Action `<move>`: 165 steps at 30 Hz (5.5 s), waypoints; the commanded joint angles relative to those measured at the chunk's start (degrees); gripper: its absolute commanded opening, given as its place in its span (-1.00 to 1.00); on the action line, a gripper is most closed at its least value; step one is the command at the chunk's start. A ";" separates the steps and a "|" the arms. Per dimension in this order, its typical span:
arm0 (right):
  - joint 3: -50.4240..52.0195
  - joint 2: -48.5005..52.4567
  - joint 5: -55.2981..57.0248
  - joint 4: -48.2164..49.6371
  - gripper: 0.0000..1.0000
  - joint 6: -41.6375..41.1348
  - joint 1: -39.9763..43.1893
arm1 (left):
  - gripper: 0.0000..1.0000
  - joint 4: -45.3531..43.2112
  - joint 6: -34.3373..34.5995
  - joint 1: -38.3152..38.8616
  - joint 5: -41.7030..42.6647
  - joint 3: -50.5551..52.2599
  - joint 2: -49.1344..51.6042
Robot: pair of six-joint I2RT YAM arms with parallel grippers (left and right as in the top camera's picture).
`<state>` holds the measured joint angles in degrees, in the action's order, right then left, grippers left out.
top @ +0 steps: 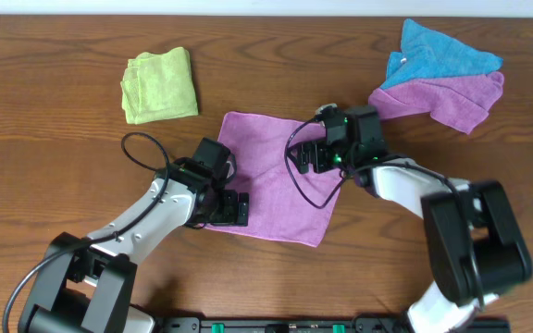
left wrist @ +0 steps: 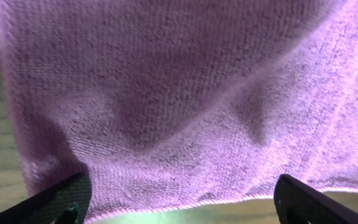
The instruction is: Fold the cloth
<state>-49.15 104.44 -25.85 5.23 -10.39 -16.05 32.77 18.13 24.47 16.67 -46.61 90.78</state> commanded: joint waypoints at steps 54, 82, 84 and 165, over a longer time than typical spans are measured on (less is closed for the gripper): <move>25.81 -24.09 48.37 -8.04 0.86 -81.15 -46.86 | 0.90 -18.27 -12.39 -6.54 -20.87 -3.10 4.35; 25.70 -24.83 58.97 -26.99 0.84 -81.94 -46.18 | 0.90 -17.59 -12.37 -6.54 -19.65 -3.10 4.35; 25.11 -26.71 55.74 -28.55 0.88 -81.96 -46.18 | 0.90 -17.27 -12.37 -6.54 -19.65 -3.10 4.35; 23.87 -25.09 60.11 -32.70 -0.97 -105.68 -42.82 | 0.91 -2.91 -10.67 -6.49 -9.99 -3.13 4.24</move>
<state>-25.65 79.44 33.69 -27.55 -116.53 -59.31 27.99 6.70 18.15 0.71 -48.90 94.52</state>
